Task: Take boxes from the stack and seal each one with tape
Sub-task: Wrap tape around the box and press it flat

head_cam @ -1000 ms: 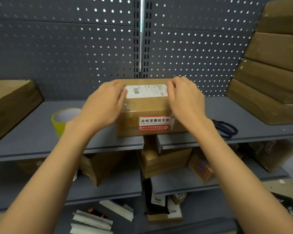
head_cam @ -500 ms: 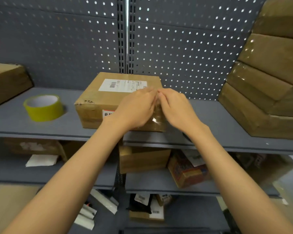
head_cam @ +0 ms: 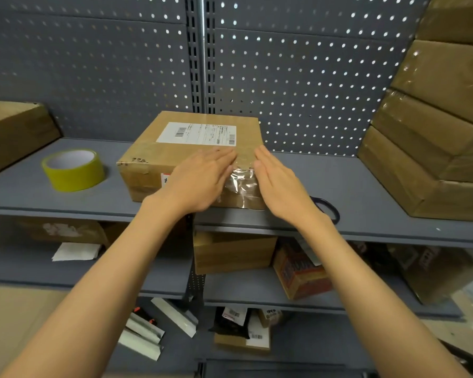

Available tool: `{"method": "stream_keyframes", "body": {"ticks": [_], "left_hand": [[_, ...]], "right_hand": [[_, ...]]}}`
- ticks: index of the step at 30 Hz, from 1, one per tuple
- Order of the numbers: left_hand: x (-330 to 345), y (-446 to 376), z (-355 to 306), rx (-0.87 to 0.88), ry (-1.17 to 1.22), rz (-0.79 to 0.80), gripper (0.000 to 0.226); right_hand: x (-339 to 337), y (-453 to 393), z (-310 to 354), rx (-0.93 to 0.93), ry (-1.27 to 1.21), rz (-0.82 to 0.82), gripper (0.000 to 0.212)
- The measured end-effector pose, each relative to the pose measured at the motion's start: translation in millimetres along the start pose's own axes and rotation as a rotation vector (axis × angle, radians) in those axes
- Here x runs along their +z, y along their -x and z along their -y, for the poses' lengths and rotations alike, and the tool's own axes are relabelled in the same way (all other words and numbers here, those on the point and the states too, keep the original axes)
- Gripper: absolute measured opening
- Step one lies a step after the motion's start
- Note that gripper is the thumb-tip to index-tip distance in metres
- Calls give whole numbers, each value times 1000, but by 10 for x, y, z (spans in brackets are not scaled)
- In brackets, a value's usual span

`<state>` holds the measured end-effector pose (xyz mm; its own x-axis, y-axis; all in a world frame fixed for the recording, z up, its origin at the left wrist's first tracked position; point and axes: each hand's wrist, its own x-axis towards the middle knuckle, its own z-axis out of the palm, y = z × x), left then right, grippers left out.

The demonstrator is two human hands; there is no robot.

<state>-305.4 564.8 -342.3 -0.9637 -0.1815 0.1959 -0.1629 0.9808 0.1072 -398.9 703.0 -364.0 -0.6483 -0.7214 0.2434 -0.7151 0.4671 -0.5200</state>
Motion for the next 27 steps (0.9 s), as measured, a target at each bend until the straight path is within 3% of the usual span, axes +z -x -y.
{"method": "stream_keyframes", "body": {"ticks": [6,11,21,27], "left_hand": [[-121,-30,53,-22,88,20,48],[-80,-165,-4,147,147,58,51],[74,-226,137,266,-173,-24,74],[66,-204,123,288,-216,-34,77]], "right_hand": [[-135,4,45,1,-144,-67,46],[-96,-64,-29,-48,-145,-1,51],[4,-81,-324,-167,-18,50,66],[-19,-71,-355,-202,28,65,78]]}}
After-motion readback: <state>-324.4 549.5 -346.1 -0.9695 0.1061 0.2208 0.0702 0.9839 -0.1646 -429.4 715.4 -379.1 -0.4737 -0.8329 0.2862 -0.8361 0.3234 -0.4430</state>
